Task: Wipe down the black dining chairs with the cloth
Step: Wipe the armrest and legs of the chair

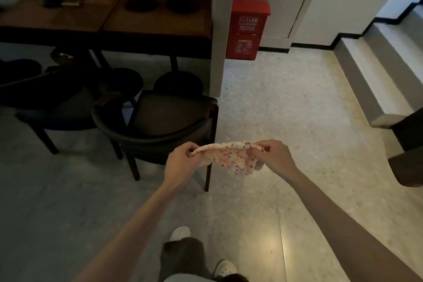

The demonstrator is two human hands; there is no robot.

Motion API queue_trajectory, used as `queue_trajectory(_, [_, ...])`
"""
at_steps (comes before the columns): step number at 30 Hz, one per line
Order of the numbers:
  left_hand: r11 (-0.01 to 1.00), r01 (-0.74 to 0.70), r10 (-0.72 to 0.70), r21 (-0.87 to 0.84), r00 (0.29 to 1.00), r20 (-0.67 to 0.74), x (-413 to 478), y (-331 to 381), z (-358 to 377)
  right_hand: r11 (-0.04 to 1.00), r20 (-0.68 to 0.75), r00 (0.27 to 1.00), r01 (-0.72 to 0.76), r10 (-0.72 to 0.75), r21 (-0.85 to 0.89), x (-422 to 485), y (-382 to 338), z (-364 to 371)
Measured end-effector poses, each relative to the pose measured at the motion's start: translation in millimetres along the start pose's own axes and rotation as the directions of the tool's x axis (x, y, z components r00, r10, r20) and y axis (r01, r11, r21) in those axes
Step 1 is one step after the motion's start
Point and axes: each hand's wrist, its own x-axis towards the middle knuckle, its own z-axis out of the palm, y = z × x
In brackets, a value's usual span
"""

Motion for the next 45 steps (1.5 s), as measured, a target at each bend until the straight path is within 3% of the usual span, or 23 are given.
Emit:
queue_trajectory(3, [0.984,0.172,-0.172,-0.054,0.985,-0.006,6.4,-3.8,26.2,1.0,0.042,0.999,-0.019,0.019,0.007,20.0,11.6,-2.5])
queue_trajectory(6, [0.91,0.338,-0.35,-0.24,0.937,-0.005,22.2,-0.6,50.5,0.999,0.091,0.995,-0.051,0.051,0.003,50.8,20.8,-2.2])
queue_trajectory(9, [0.64,0.531,-0.579,-0.555,0.809,0.107,45.3,8.1,69.8,0.994,0.16,0.982,-0.106,0.102,0.018,88.4,31.0,0.2])
queue_trajectory(11, [0.438,0.573,-0.63,-0.693,0.745,0.217,68.1,8.2,83.1,0.989,0.188,0.973,-0.142,0.132,0.04,115.6,38.6,1.8])
queue_trajectory(14, [0.199,0.57,-0.647,-0.798,0.687,0.33,103.5,4.5,102.5,0.973,0.232,0.954,-0.215,0.19,0.085,156.2,50.5,3.5])
queue_trajectory(19, [-0.054,0.496,-0.628,-0.866,0.658,0.416,147.5,10.7,125.7,0.96,0.285,0.932,-0.262,0.224,0.101,218.0,67.6,9.1])
queue_trajectory(23, [-0.136,0.398,-0.633,-0.907,0.67,0.388,175.8,11.9,139.2,0.948,0.318,0.919,-0.286,0.231,0.138,262.4,78.6,19.9])
queue_trajectory(27, [-0.171,0.296,-0.6,-0.94,0.726,0.337,202.5,-0.1,162.1,0.941,0.295,0.933,-0.271,0.205,0.203,303.8,88.2,44.2])
queue_trajectory(28, [-0.151,0.278,-0.596,-0.949,0.74,0.311,210.1,-3.8,169.7,0.94,0.287,0.937,-0.264,0.198,0.214,313.9,90.7,51.7])
queue_trajectory(30, [-0.014,0.264,-0.6,-0.964,0.77,0.219,222.5,-11.6,187.5,0.934,0.281,0.942,-0.255,0.183,0.248,333.6,97.3,68.0])
queue_trajectory(34, [0.452,0.267,-0.528,-0.851,0.849,-0.014,241.8,-35.3,224.6,0.944,0.29,0.953,-0.172,0.088,0.28,368.1,114.5,103.3])
queue_trajectory(37, [0.71,0.115,-0.308,-0.695,0.938,-0.161,250.5,-56.1,249.5,0.954,0.327,0.941,-0.022,-0.081,0.299,380.3,124.4,127.9])
queue_trajectory(41, [0.894,-0.068,-0.074,-0.442,0.952,-0.297,260.9,-82.2,275.6,0.904,0.266,0.9,0.244,-0.347,0.352,379.1,142.6,152.7])
queue_trajectory(45, [0.976,-0.133,0.051,-0.17,0.906,-0.42,273.0,-114.1,299.8,0.839,0.211,0.85,0.38,-0.483,0.39,385.4,171.5,175.2])
